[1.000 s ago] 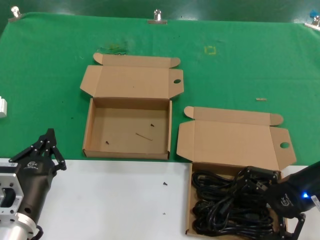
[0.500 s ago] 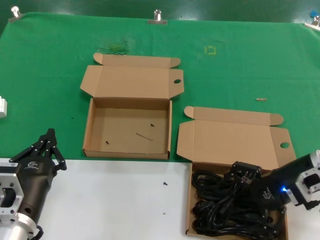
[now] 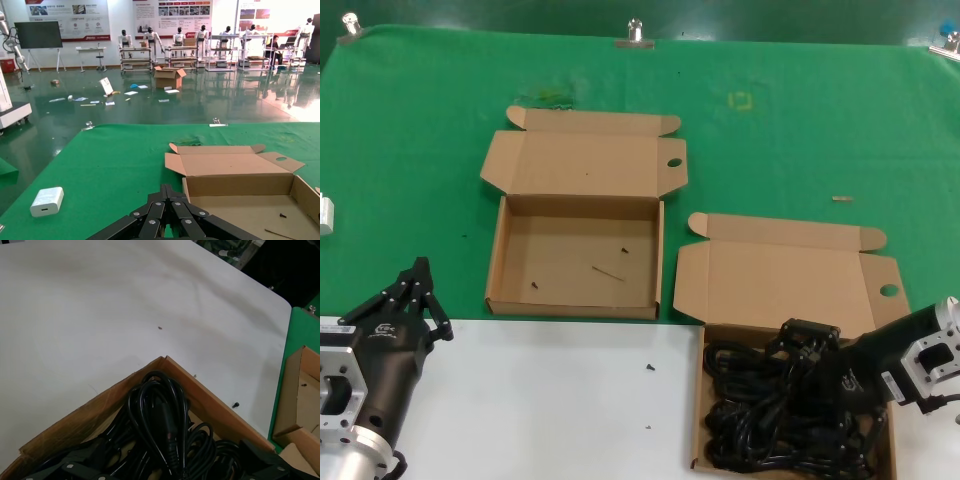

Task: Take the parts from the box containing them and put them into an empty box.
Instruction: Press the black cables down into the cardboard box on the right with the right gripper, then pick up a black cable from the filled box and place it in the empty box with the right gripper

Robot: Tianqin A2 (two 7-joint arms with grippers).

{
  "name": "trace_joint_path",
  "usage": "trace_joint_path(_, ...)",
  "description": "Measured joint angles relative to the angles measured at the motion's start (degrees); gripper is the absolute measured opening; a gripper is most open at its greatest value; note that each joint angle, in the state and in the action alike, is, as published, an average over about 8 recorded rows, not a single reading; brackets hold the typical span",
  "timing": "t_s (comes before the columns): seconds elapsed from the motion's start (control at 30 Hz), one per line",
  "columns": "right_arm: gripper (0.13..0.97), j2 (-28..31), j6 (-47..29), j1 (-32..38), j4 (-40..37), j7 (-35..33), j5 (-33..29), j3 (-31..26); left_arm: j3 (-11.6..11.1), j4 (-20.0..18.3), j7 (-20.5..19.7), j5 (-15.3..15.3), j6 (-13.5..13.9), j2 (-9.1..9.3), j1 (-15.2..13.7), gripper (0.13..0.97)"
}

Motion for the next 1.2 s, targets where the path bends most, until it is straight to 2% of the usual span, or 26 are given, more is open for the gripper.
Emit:
trace_joint_path(0.1,0.928,0.09,0.03,0.02,-0.06,0.14,-0.61,0.63,0.00,0.00,-0.01,0.00,0.00,0.00,0.00,0.139)
trace_joint_path(0.4,0.825,0.16,0.36,0.01,-0.15,0.56,-2.21,2.21,0.00,0.00,-0.02,0.00,0.00,0.00,0.00,0.139)
trace_joint_path(0.67,0.656,0.05,0.63,-0.02,-0.18,0.90,-3.26,3.18,0.00,0.00,-0.01,0.01,0.00,0.00,0.00,0.139)
trace_joint_path(0.8,0.656,-0.07,0.76,0.04,-0.18,1.20,-3.62,3.70,0.00,0.00,-0.01,0.01,0.00,0.00,0.00,0.139)
trace_joint_path(1.07,0.439,-0.23,1.05,0.20,-0.19,1.52,-4.34,4.45,0.00,0.00,-0.01,0.01,0.00,0.00,0.00,0.139)
trace_joint_path(1.2,0.378,-0.24,1.20,0.11,-0.20,1.48,-4.75,4.62,0.00,0.00,-0.01,0.00,0.00,0.00,0.00,0.139)
